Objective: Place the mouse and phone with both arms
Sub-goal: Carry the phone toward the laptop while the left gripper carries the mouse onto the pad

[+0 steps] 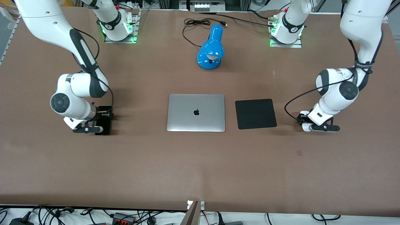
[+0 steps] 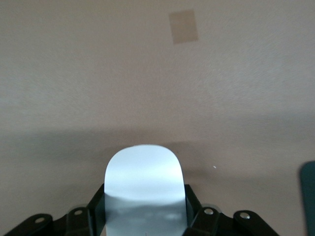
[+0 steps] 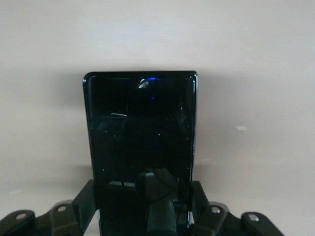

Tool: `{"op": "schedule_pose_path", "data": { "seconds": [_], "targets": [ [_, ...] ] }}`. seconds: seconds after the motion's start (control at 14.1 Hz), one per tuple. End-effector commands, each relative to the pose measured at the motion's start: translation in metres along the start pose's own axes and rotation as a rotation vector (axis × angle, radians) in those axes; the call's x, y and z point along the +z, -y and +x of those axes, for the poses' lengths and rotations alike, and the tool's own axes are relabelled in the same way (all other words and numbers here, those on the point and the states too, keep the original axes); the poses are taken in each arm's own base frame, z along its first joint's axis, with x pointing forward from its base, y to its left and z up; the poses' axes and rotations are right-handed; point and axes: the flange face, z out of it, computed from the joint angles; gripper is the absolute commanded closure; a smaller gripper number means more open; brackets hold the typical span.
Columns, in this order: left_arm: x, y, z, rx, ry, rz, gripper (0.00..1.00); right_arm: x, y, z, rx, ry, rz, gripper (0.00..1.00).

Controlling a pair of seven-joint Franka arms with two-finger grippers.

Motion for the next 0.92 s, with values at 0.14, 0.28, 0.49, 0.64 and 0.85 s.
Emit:
{"op": "schedule_pose_path", "data": {
  "seconds": [0.14, 0.28, 0.49, 0.64, 0.85],
  "targets": [
    [-0.093, -0.042, 0.047, 0.026, 0.15, 0.016, 0.61, -0.016, 0.129, 0.007, 0.034, 0.008, 0.015, 0.73],
    [-0.118, -0.097, 0.049, -0.022, 0.237, 0.042, 0.61, -0.003, 0.149, 0.008, 0.019, 0.018, 0.006, 0.73],
    [-0.105, -0.201, 0.027, -0.049, 0.257, 0.086, 0.61, 0.016, 0.18, 0.004, -0.027, 0.018, -0.003, 0.73],
    [-0.067, -0.248, 0.015, -0.088, 0.217, 0.097, 0.61, 0.023, 0.182, 0.005, -0.029, 0.011, -0.002, 0.73],
    [-0.025, -0.262, -0.006, -0.113, 0.141, 0.065, 0.61, 0.027, 0.193, 0.004, -0.044, -0.009, 0.002, 0.66]
  ]
}}
